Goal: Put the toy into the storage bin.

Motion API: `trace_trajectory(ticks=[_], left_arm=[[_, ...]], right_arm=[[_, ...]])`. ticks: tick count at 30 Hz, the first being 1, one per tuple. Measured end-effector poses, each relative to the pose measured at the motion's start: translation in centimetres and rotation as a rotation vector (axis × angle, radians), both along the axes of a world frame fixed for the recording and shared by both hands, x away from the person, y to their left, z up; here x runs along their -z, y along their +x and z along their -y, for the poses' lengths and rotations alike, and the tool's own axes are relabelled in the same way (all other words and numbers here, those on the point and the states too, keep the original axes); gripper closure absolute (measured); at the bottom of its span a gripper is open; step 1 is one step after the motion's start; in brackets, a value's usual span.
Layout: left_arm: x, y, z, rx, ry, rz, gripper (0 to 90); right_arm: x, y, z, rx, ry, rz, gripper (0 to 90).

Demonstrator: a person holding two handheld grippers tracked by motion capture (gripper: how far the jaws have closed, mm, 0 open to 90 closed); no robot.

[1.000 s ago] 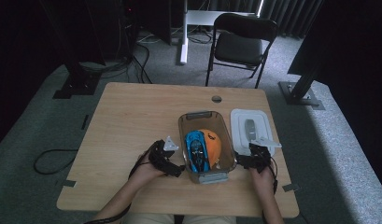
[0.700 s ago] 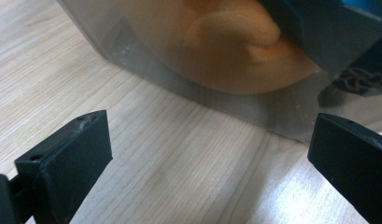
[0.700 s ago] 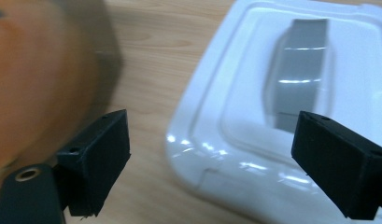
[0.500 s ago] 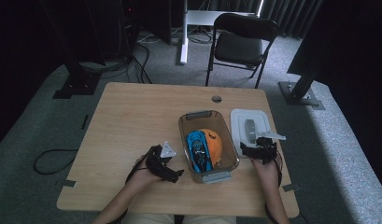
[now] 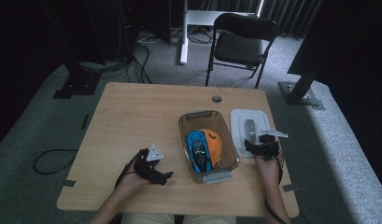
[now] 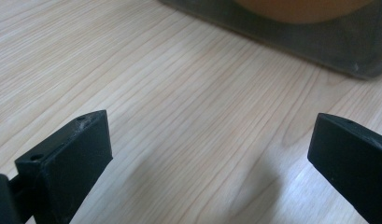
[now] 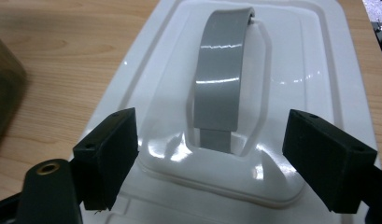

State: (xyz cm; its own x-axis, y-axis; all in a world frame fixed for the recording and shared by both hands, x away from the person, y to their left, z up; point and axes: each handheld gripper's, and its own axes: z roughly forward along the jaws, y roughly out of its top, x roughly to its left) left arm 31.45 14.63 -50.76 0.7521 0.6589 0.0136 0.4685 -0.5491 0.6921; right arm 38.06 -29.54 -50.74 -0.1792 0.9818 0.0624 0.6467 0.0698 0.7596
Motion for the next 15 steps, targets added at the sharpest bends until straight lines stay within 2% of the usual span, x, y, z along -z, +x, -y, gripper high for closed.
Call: trace_trajectory(ticks=[7,13,15], left_arm=[[0.4,-0.5,-1.5,-0.020,-0.017,0.005,0.4],[0.9,-0.9,-2.5,-0.038,-0.013,0.001,0.4],[1.0,-1.0,-2.8,-0.049,-0.010,0.003,0.4]], right_arm=[[0.2,0.3,0.3,0.001,0.001,-0.012,19.7],[0.2,0.8,0.4,0.005,0.006,-0.013,19.8],[0.2,0.9,0.4,0.007,0.012,-0.019,22.3]])
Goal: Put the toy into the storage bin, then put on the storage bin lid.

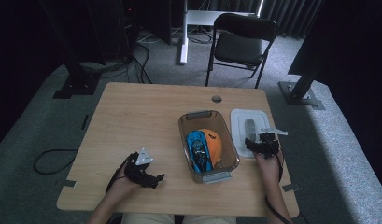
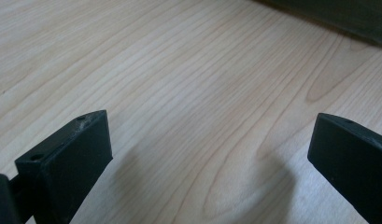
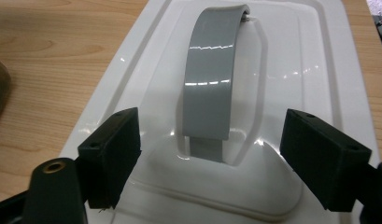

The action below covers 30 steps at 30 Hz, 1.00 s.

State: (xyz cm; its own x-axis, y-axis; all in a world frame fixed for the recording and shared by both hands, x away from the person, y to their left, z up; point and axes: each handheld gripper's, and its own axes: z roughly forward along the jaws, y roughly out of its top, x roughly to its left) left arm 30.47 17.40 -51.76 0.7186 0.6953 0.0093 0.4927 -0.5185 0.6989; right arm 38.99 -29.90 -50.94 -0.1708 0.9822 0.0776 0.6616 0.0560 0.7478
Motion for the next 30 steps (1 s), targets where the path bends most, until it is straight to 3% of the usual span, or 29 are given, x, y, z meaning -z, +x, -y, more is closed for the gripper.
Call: trace_trajectory(ticks=[12,18,25,30], left_arm=[[0.6,0.0,-1.9,-0.052,0.015,0.001,0.4],[0.7,0.1,-1.9,-0.055,0.020,-0.013,0.4],[0.7,0.1,-1.9,-0.055,0.020,-0.012,0.4],[0.7,0.1,-1.9,-0.051,0.020,-0.013,0.4]], right_arm=[[0.4,0.5,-0.2,0.003,-0.011,0.008,27.9],[0.4,0.8,-0.4,0.004,-0.050,0.012,40.8],[0.4,1.2,-0.6,-0.012,-0.026,0.001,49.3],[0.3,1.3,-0.6,-0.006,-0.004,0.001,66.3]])
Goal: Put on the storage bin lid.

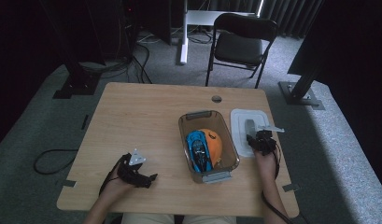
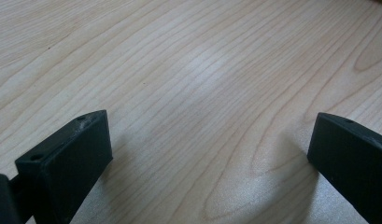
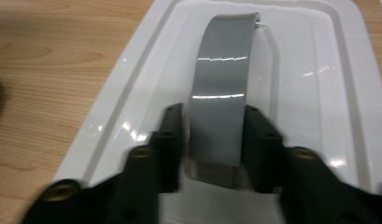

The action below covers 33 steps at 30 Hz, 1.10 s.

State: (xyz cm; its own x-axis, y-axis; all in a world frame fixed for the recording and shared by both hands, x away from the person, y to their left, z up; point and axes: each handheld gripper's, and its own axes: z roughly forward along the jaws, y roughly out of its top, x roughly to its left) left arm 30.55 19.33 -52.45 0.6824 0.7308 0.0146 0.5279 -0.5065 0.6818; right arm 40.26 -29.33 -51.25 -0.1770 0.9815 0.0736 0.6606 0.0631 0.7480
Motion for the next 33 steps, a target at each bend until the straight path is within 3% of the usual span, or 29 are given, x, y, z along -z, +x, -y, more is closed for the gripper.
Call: trace_trajectory(ticks=[2,7,17,26,33], left_arm=[[0.0,0.0,0.0,0.000,0.000,0.000,0.4],[0.0,0.0,0.0,0.002,0.000,0.000,0.4],[0.0,0.0,0.0,0.003,0.000,0.000,0.4],[0.0,0.0,0.0,0.003,0.000,0.000,0.4],[0.0,0.0,0.0,0.005,0.001,0.000,0.4]], right_arm=[[0.0,0.1,-0.1,0.000,-0.022,-0.008,66.7],[-0.1,0.0,0.1,0.002,-0.010,-0.013,67.2],[-1.5,-0.8,0.1,-0.016,-0.005,0.016,67.7],[-4.0,-2.1,0.7,0.003,0.003,0.065,67.7],[-6.6,-3.3,0.4,-0.013,0.025,0.116,67.7]])
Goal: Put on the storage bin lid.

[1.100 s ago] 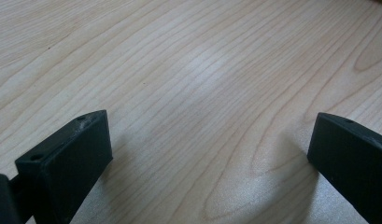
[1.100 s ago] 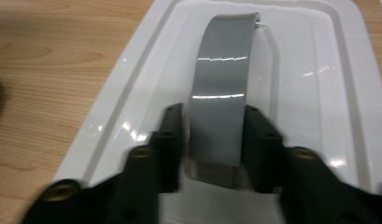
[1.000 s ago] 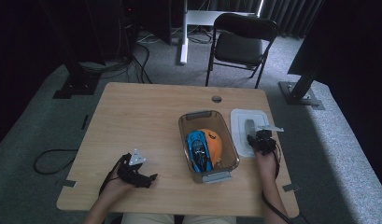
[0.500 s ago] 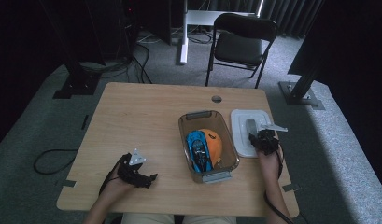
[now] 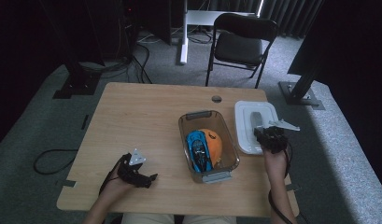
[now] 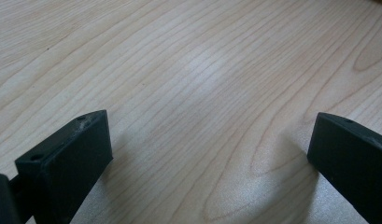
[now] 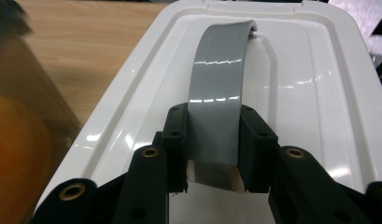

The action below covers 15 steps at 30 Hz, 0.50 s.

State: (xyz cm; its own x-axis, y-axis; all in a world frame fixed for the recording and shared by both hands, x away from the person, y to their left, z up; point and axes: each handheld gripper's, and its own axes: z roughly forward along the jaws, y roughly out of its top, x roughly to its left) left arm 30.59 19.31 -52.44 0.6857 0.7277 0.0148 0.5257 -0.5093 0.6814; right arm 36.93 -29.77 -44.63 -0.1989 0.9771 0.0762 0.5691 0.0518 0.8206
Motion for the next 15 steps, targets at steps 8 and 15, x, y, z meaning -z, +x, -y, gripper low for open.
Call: trace_trajectory(ticks=[8,15], left_arm=[[0.0,0.0,0.0,-0.001,-0.002,0.000,0.4],[0.0,0.0,0.0,0.001,-0.001,0.000,0.4]], right_arm=[[-3.6,-1.6,-1.7,-0.020,-0.011,0.056,67.7],[-5.7,-3.3,-3.6,-0.060,0.018,0.099,67.7]])
